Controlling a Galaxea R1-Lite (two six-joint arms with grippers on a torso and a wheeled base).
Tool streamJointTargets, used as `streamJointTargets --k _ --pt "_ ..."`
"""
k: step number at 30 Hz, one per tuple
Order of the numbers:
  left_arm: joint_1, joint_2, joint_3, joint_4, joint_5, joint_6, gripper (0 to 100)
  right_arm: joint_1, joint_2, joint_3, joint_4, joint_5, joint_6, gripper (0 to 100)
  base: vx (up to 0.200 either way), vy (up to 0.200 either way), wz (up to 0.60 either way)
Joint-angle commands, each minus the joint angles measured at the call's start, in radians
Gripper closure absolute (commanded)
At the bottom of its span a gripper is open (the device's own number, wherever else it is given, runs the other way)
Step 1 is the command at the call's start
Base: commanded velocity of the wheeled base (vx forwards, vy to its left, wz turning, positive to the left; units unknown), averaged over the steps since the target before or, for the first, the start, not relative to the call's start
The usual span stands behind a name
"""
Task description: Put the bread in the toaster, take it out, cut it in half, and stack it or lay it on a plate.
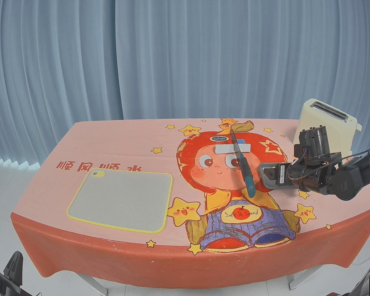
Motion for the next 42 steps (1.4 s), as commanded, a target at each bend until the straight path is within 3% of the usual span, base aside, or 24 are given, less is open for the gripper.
streamJointTargets --k 1,24,29,38,42 --pt "0.000 0.000 0.018 0.000 0.000 0.000 100 0.008 -0.004 0.000 -0.001 0.000 0.001 0 0.000 0.000 0.00" --pt "0.000 0.000 0.018 0.001 0.000 0.000 100 -0.051 -0.160 0.015 -0.002 0.012 -0.010 0 0.000 0.000 0.00" --pt "0.000 0.000 0.018 0.000 0.000 0.000 100 -0.066 -0.185 0.031 -0.002 0.038 -0.038 0 0.000 0.000 0.00" --pt "0.000 0.000 0.018 0.000 0.000 0.000 100 -0.066 -0.213 0.043 -0.004 0.044 -0.038 0 0.000 0.000 0.00" --pt "0.000 0.000 0.018 0.001 0.000 0.000 100 -0.072 -0.226 0.046 -0.010 0.069 -0.036 0 0.000 0.000 0.00"
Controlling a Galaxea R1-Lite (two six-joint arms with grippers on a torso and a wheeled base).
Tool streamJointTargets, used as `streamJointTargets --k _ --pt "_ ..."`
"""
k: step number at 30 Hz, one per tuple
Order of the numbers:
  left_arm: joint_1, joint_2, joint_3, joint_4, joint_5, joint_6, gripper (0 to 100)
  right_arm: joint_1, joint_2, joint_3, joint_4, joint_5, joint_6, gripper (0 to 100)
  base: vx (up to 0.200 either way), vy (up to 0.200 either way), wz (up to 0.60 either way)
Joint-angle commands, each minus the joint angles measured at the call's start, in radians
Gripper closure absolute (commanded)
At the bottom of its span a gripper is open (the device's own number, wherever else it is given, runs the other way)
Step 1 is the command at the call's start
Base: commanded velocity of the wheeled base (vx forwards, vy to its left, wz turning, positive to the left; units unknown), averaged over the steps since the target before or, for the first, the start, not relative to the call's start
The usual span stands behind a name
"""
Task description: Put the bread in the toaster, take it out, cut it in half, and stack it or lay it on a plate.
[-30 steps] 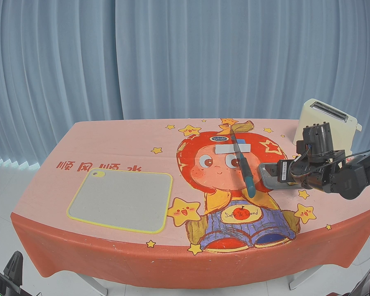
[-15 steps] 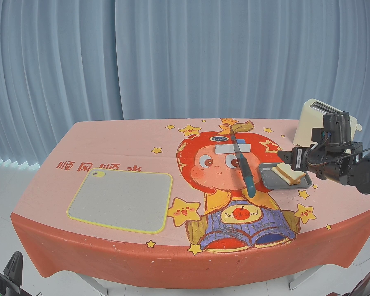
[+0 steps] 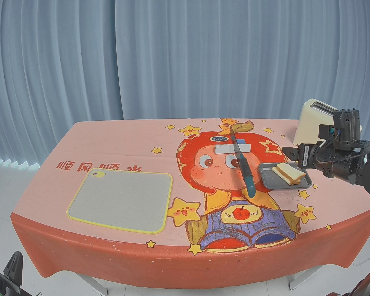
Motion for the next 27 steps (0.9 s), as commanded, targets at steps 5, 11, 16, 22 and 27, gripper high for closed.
streamJointTargets --k 5,11,16,22,27 --pt "0.000 0.000 0.018 -0.001 0.000 0.000 100 -0.019 -0.054 0.063 -0.101 0.094 -0.002 0 0.000 0.000 0.00" --pt "0.000 0.000 0.018 -0.001 0.000 0.000 100 -0.042 -0.076 0.133 -0.167 0.106 -0.058 0 0.000 0.000 0.00" --pt "0.000 0.001 0.018 0.001 0.000 0.000 100 -0.047 -0.106 0.156 -0.170 0.106 -0.076 0 0.000 0.000 0.00" --pt "0.000 0.000 0.018 -0.001 0.000 0.000 100 -0.074 -0.111 0.184 -0.172 0.105 -0.079 0 0.000 0.000 0.00" --pt "0.000 0.001 0.018 -0.001 0.000 0.000 100 -0.088 -0.134 0.210 -0.172 0.105 -0.082 0 0.000 0.000 0.00"
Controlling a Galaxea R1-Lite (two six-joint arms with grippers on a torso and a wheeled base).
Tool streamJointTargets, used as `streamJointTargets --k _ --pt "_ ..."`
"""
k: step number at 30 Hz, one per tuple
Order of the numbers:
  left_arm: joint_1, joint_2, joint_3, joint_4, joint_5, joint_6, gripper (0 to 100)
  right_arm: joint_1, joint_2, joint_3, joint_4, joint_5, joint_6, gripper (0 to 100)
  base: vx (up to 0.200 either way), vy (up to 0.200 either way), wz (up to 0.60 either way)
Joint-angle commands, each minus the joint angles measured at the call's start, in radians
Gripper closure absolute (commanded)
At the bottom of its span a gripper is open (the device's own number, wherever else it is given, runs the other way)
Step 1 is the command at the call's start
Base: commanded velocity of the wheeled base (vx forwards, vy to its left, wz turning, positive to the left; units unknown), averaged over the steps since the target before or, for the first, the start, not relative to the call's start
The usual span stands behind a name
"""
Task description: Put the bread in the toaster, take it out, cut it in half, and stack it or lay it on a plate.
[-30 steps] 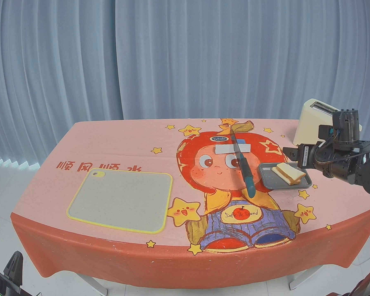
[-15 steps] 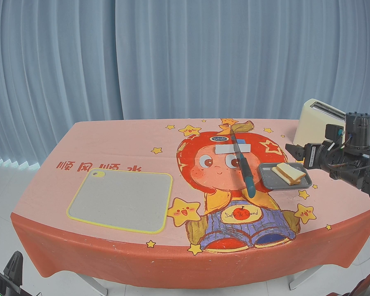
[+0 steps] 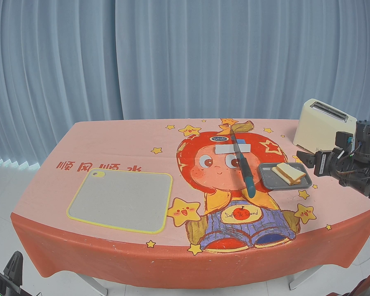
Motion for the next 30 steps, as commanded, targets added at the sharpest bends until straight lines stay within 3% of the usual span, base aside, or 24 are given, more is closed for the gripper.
streamJointTargets --k 1,14,22,30 --pt "0.000 0.001 0.018 -0.001 0.000 0.000 100 -0.003 -0.049 0.041 0.000 0.000 -0.004 0 0.000 0.000 0.00" --pt "0.000 0.001 0.018 0.000 0.000 0.000 100 -0.062 -0.128 0.047 -0.008 -0.009 -0.006 0 0.000 0.000 0.00" --pt "0.000 0.000 0.018 0.000 0.000 0.000 100 -0.142 -0.122 0.102 -0.187 -0.012 -0.010 0 0.000 0.000 0.00" --pt "0.000 0.000 0.018 -0.001 0.000 0.000 100 -0.187 -0.130 0.177 -0.359 -0.011 -0.062 0 0.000 0.000 0.00"
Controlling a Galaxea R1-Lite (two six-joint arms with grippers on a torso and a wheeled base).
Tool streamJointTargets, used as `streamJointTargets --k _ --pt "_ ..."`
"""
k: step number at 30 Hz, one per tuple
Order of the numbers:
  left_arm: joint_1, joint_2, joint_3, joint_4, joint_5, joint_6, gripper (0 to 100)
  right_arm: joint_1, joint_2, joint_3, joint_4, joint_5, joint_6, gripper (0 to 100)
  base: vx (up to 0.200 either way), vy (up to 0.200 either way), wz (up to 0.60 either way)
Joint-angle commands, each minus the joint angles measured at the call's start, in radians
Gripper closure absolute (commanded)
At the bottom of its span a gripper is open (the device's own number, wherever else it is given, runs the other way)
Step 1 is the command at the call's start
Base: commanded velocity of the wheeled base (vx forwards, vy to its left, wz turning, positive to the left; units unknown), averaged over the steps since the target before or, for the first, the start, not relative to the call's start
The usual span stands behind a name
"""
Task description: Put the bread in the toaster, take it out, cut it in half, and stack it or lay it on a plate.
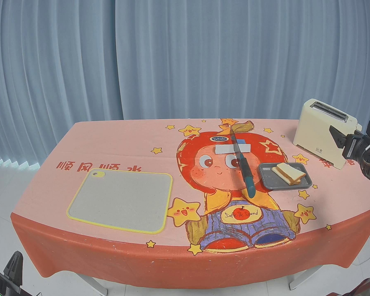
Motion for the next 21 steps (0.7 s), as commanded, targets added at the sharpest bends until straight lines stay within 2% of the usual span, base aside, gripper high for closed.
streamJointTargets --k 1,8,11,17,21 --pt "0.001 0.000 0.018 -0.001 0.000 0.000 100 -0.017 -0.009 0.048 -0.061 -0.001 -0.017 0 0.000 0.000 0.00" --pt "0.001 0.000 0.018 -0.001 0.000 0.000 100 -0.050 -0.126 0.087 -0.073 0.005 -0.026 0 0.000 0.000 0.00" --pt "0.001 0.001 0.018 -0.001 0.000 0.000 100 -0.076 -0.190 0.147 -0.075 0.008 -0.027 0 0.000 0.000 0.00" --pt "0.001 0.000 0.018 -0.001 0.000 0.000 100 -0.076 -0.330 0.213 -0.070 0.010 -0.030 0 0.000 0.000 0.00" --pt "0.001 0.001 0.018 0.001 0.000 0.000 100 -0.086 -0.429 0.262 -0.067 0.011 -0.057 0 0.000 0.000 0.00"
